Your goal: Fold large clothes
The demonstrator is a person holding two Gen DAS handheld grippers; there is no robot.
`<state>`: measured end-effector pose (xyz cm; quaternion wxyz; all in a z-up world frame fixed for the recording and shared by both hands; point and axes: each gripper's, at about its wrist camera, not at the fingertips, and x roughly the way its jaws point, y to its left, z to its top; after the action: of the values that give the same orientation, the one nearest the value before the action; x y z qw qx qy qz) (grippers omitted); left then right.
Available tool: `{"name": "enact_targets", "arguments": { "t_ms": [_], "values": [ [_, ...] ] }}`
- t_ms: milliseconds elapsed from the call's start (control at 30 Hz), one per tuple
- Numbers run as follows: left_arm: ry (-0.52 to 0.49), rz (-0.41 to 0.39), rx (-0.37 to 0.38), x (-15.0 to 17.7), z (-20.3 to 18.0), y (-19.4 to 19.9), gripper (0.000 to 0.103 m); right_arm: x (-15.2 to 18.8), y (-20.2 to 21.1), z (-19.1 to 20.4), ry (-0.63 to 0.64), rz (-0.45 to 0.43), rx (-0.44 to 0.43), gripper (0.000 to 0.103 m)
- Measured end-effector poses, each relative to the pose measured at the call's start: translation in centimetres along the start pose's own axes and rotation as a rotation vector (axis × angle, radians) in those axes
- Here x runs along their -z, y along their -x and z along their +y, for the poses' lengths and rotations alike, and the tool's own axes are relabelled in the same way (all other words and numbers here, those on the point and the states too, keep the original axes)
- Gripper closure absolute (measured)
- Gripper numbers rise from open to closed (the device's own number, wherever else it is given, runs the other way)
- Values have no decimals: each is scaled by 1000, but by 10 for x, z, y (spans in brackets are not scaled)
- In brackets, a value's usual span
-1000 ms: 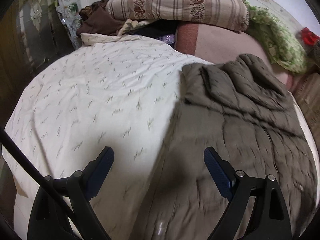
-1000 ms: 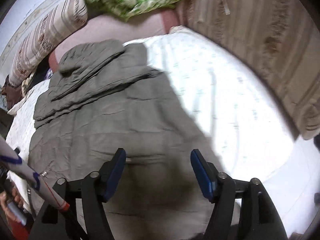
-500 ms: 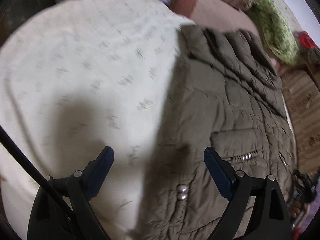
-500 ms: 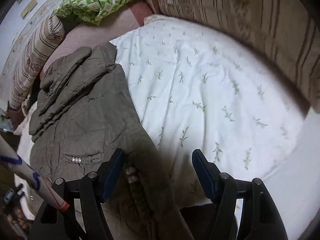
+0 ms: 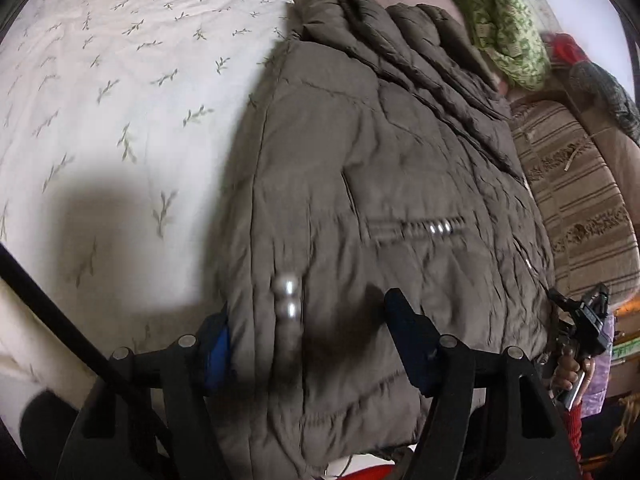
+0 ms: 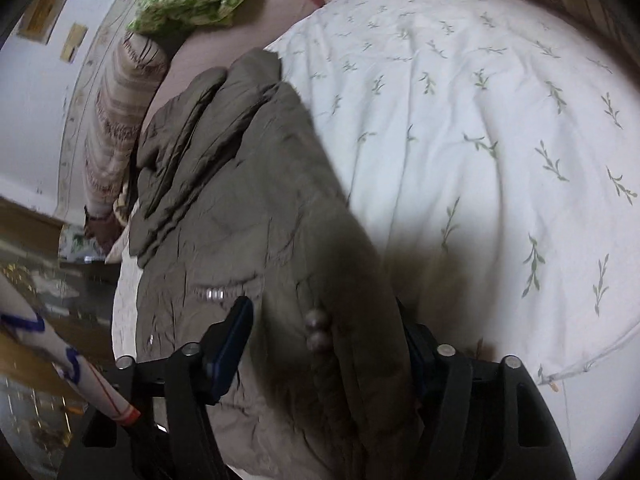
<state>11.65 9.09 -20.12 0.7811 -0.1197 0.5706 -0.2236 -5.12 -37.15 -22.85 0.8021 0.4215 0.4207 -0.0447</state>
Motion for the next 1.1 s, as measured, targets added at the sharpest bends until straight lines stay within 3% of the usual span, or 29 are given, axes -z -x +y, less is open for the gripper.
{"name": "enact_targets", "arguments": {
  "t_ms": [233, 400, 567, 700, 800, 967, 1100],
  "values": [
    [10, -34, 62, 18, 5, 14, 35, 24, 14, -1, 35, 22, -12, 55],
    [54, -27, 64, 15, 17, 8, 35, 37, 19, 7, 80, 25, -15, 55],
    [104, -34, 125, 9, 24, 6, 35, 44, 12, 7, 84, 46, -1, 55],
    [40, -50, 60, 24, 12, 12, 48, 52, 20, 12, 94, 34, -35, 63],
    [51, -51, 80, 33, 12, 14, 48, 53, 27, 13, 81, 26, -96, 67],
    [60, -48, 95, 44, 13, 7, 46, 61, 13, 8, 73, 55, -63, 66],
    [51, -43, 114, 48, 6, 5, 37, 66, 5, 5, 62, 67, -62, 65]
  ]
}}
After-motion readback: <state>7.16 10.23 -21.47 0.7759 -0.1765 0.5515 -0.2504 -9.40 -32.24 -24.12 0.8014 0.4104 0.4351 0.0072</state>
